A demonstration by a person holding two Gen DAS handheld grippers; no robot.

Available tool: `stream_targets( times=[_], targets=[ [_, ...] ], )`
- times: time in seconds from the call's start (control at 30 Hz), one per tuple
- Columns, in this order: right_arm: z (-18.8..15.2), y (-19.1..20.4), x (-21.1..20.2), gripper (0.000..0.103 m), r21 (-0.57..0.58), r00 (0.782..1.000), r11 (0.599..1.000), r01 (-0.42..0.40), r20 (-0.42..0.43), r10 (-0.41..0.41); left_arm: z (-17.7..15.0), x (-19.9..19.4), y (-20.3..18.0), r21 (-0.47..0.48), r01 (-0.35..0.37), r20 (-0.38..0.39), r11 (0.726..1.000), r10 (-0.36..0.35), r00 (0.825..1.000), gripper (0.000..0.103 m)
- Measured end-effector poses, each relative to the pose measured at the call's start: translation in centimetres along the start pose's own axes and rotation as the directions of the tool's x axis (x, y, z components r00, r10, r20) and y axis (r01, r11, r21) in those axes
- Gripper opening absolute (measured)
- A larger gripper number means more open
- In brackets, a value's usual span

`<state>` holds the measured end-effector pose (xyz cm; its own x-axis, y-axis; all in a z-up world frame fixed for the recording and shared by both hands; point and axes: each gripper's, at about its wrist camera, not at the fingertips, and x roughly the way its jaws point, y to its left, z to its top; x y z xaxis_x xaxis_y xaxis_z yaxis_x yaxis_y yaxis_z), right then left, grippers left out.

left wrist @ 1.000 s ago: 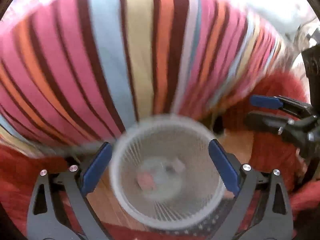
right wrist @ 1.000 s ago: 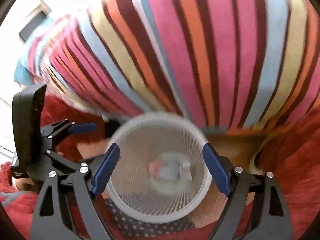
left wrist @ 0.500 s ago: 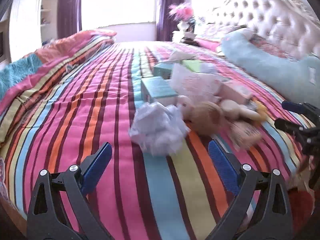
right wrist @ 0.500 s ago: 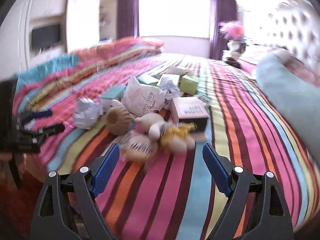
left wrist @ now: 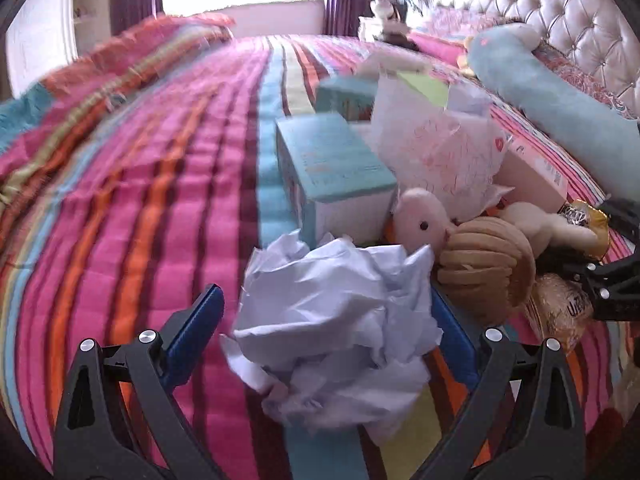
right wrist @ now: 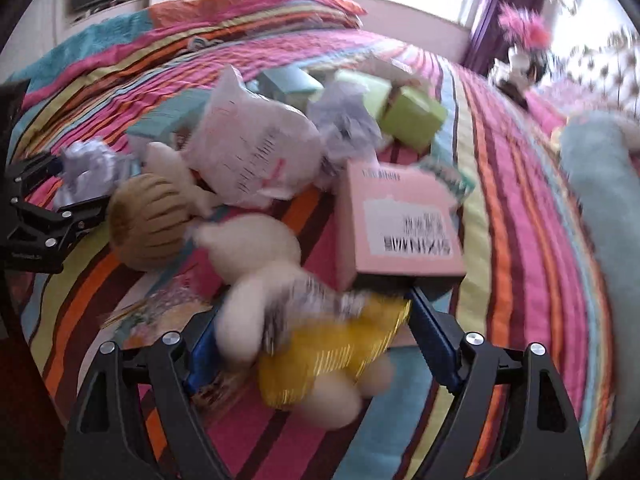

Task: Collect trash
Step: 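Grasp the crumpled white paper with the left tool while the right tool grasps the yellow-skirted plush doll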

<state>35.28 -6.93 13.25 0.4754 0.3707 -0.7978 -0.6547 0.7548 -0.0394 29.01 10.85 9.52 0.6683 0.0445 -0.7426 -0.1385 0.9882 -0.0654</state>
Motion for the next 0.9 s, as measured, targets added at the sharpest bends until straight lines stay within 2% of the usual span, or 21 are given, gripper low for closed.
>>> stream_targets(
  times=[0.03, 0.07, 0.1, 0.17, 0.2, 0.37, 0.5, 0.63, 0.8, 0.9],
  targets=[
    [-0.2, -0.1, -0.1, 0.058, 0.012, 1.0, 1.0, -0.012, 0.006, 0.012, 0.0, 0.1, 0.2, -0.006, 0.025, -0.004, 1.0, -0.025, 1.0, 0.094],
    [-0.8, -0.3, -0.4, 0.056, 0.032, 0.999, 0.999, -0.032, 0.022, 0.031, 0.0, -0.1, 0.4, -0.014, 0.045, 0.003, 0.999, -0.045, 0.999, 0.089],
    [-1.4, -0.4, -0.8, 0.052, 0.045, 0.998, 0.998, -0.047, 0.041, 0.045, -0.1, -0.3, 0.6, -0.008, 0.052, 0.01, 0.999, -0.052, 0.999, 0.068],
    [-2.5, -0.5, -1.7, 0.041, 0.076, 0.996, 0.995, -0.062, 0.075, 0.056, -0.3, -0.6, 0.9, -0.01, 0.072, 0.009, 0.997, -0.072, 0.997, 0.065],
    [-3.1, -0.6, -2.1, 0.039, 0.104, 0.994, 0.992, -0.075, 0.093, 0.065, -0.4, -0.7, 1.1, -0.016, 0.087, 0.005, 0.996, -0.087, 0.996, 0.063],
    [-6.4, -1.5, -4.0, 0.036, 0.23, 0.979, 0.965, -0.128, 0.183, 0.086, -1.9, -2.7, 2.0, -0.026, 0.103, 0.038, 0.994, -0.102, 0.994, 0.063],
    [-7.0, -2.6, -4.7, 0.036, 0.306, 0.969, 0.942, -0.137, 0.238, 0.063, -2.9, -4.5, 2.5, -0.04, 0.126, 0.087, 0.991, -0.122, 0.989, 0.063],
    [-7.2, -3.8, -5.8, 0.036, 0.378, 0.956, 0.911, -0.163, 0.289, 0.052, -3.0, -5.2, 2.1, -0.029, 0.126, 0.1, 0.992, -0.123, 0.987, 0.063],
    [-7.5, -4.8, -8.3, 0.036, 0.392, 0.937, 0.904, -0.172, 0.349, 0.027, -3.3, -8.2, 1.3, -0.011, 0.16, 0.164, 0.987, -0.156, 0.974, 0.063],
    [-8.9, -4.3, -11.1, 0.036, 0.39, 0.91, 0.89, -0.236, 0.409, 0.062, -4.5, -10.9, 0.5, 0.011, 0.212, 0.196, 0.977, -0.21, 0.958, 0.063]
  ],
)
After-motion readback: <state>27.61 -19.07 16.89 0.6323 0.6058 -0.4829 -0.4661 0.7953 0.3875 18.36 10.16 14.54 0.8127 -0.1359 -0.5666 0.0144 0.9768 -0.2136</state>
